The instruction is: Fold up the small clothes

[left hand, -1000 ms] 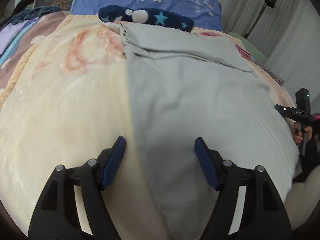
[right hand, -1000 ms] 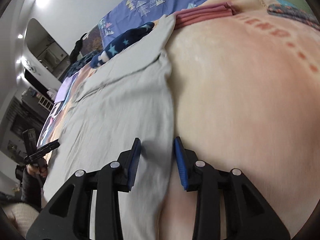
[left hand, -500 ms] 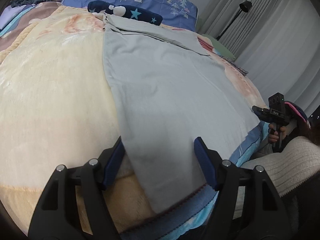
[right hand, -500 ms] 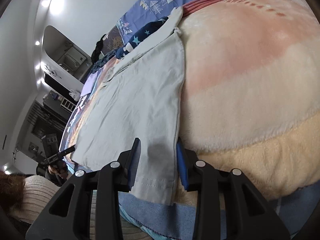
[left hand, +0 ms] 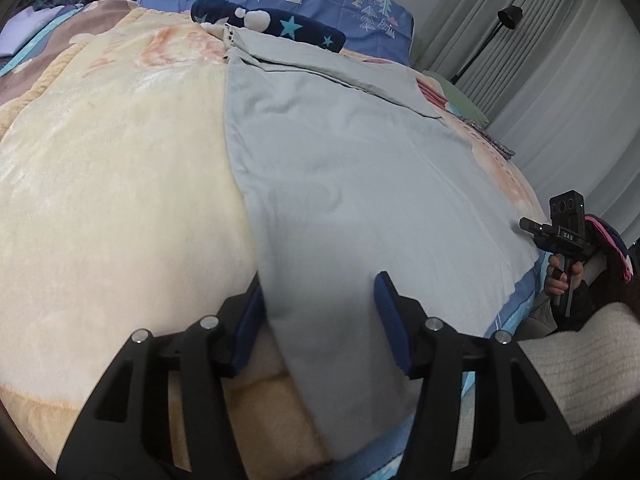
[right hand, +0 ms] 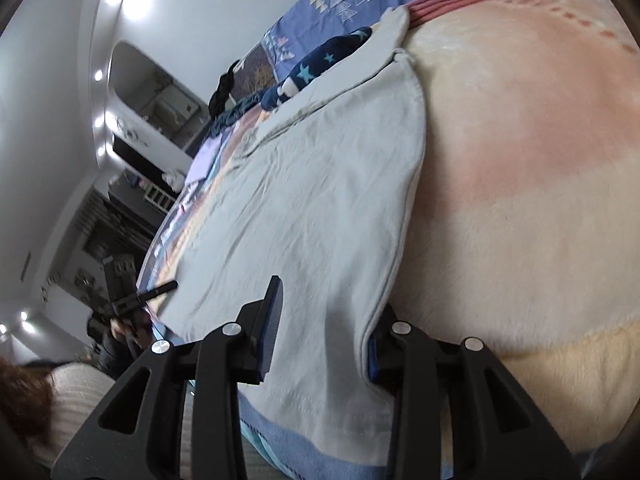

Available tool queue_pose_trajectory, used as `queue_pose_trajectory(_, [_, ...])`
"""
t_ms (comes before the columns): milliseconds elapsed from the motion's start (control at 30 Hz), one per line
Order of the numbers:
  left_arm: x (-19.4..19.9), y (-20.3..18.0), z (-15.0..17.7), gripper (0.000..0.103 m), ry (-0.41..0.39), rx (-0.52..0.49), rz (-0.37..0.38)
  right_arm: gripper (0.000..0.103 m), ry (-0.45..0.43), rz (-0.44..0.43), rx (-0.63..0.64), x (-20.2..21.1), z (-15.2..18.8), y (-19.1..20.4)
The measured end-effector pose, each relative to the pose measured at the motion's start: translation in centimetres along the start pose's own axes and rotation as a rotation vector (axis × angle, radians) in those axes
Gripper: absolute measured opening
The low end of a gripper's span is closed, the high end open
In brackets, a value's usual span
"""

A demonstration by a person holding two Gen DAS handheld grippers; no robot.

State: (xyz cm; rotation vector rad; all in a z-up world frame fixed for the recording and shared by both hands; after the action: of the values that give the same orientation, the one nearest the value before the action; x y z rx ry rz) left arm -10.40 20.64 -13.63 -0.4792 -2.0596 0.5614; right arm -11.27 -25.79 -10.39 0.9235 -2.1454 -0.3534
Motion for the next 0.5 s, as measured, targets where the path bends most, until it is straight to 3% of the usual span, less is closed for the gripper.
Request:
queue_pose_trajectory(100, [-0.1,0.4,0.1,0.052,-0.008,0.025,0.051,0.031,0.006,-0.014,0.009,0.1,0.4,0.2])
queue_pose_trajectory(167, [-0.4,0.5,-0.1,0.041,-0.018,0.044,0.059,0.021,0.007,-0.015,-0.006,-0.5,0.4,0.0])
queue_pose_trajectory(200, [-0.4,0.7,-0.4,0.022,-0.028,0.059,0.051,0.011,0.006,-0.008,-0.011,-0.8,-0.1,-0.2])
queue_pose_trajectory(233, [-0.2,0.9,-0.7,0.004,-0.040,0.083,0.062,0.009,0.000,-0.005,-0.019,-0.9,-0.3,-0.2])
queue_pose_trajectory(300, [1.3,0.5,-2.0,0.004,-0.119,0.114,0.054,0.006,-0.040,-0.025,-0.046,-0.5,-1.1,-0.2])
queue_pose_trajectory(367, [3.4,-1.3,-3.2,0.004,-0.207,0.095,0.093,0.005,-0.113,-0.054,-0.065,0.9,-2.5,0.0])
queue_pose_trajectory(500, [7.9,-6.8,-6.7,0.004,-0.368,-0.014,0.163,0.004,-0.286,-0.117,-0.026,4.7,-7.7,1.6])
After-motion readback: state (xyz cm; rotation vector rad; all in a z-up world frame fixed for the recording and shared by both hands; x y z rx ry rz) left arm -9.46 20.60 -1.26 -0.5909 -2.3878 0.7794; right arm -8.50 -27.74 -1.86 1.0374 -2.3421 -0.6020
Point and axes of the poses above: each gripper's, at about its wrist camera, not at the fingertips, and x roughly against the way its jaws point, y to its left, z to its underside, the point moved 4 cm from there along -x, roughly the way its jaws point, and after that the axes turned 14 degrees about x, right-handed, at the moved point
